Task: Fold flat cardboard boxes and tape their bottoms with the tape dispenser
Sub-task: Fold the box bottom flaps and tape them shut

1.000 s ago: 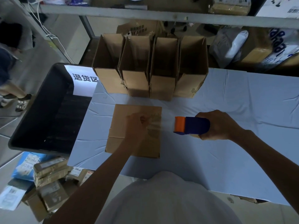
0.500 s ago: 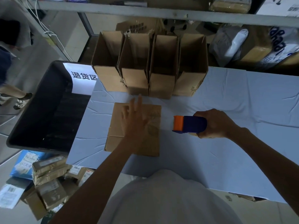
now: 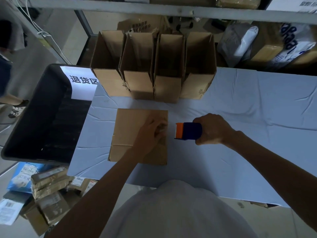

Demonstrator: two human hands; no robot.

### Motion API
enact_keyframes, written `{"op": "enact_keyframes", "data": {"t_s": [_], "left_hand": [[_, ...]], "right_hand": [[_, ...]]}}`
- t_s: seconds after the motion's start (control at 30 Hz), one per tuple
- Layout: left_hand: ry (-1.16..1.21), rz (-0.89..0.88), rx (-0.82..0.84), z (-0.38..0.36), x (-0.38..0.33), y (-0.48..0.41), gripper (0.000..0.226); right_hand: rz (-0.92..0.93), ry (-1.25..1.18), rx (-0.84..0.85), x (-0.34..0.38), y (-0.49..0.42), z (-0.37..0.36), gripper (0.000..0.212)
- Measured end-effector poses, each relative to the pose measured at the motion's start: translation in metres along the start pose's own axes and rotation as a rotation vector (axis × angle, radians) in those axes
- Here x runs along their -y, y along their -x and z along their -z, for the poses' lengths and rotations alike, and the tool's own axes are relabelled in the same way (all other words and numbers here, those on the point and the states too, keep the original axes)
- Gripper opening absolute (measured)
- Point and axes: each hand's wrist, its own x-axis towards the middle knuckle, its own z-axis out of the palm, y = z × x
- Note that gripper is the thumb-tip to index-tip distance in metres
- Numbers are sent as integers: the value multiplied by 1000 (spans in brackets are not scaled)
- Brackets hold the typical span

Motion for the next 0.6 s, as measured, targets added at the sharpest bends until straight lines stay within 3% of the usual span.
{"op": "enact_keyframes", "data": {"t_s": [0.37,0.6], "left_hand": [[154,63,-11,1,8,-6,31],[168,70,-9,-2,7,-4,31]], "right_hand": [[-71,-13,37,1,-4,-1,43],[-26,297,51,38,-19,10,46]]}}
